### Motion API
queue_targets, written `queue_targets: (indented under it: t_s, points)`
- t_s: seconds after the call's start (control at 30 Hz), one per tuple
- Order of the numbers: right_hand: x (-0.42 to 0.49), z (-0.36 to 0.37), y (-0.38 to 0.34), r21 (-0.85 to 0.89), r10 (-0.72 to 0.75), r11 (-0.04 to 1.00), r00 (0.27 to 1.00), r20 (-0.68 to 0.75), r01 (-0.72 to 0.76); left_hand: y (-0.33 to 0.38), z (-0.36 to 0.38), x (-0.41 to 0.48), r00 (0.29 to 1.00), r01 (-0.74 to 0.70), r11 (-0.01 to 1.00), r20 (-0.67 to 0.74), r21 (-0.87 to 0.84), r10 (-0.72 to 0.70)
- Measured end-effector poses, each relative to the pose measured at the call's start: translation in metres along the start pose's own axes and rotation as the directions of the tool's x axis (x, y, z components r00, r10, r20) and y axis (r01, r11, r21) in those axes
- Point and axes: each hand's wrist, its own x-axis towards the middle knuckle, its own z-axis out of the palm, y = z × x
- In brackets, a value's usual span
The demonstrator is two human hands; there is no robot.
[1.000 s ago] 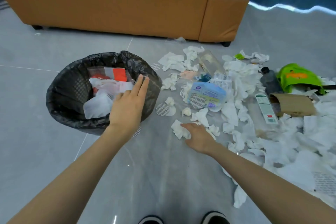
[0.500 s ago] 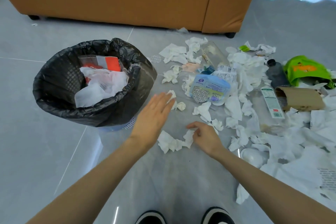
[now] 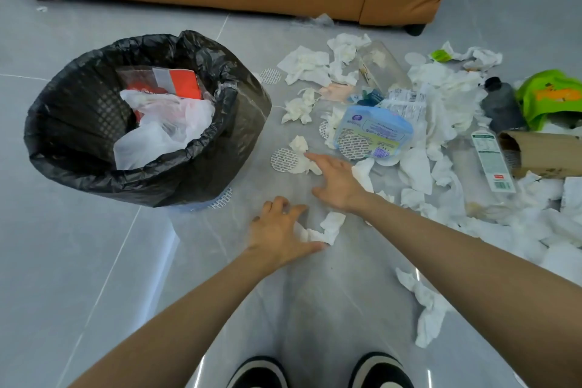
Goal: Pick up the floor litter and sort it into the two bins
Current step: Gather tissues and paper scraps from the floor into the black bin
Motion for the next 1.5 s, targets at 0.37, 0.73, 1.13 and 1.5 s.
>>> queue_targets:
  t_s: [0.37,0.73,1.13,1.5]
  points:
    - [-0.005,0.021,0.009,-0.257,-0.089,0.964,0.995,-0.041,0.075,-0.008,0.018,-0.002,0.993,-0.087,0.967,-0.103,-0.24,0.064]
    - [-0.036,0.009,0.024,-0.17,0.19,0.966,0.981,-0.038,-0.194,-0.028,0.015,-0.011,0.993,-0.019,0.957,-0.116,-0.29,-0.016]
    - [-0.047,0.001,0.017,0.157,0.149,0.982,0.929,-0.338,-0.101,-0.04,0.013,-0.02,0.969,0.013,0.951,-0.231,-0.31,-0.089]
    - [-0.023,0.013,-0.015,-0.263,-0.067,0.962,0.997,0.04,0.075,-0.03,0.008,-0.017,0.977,0.037,0.999,-0.211,-0.039,-0.044]
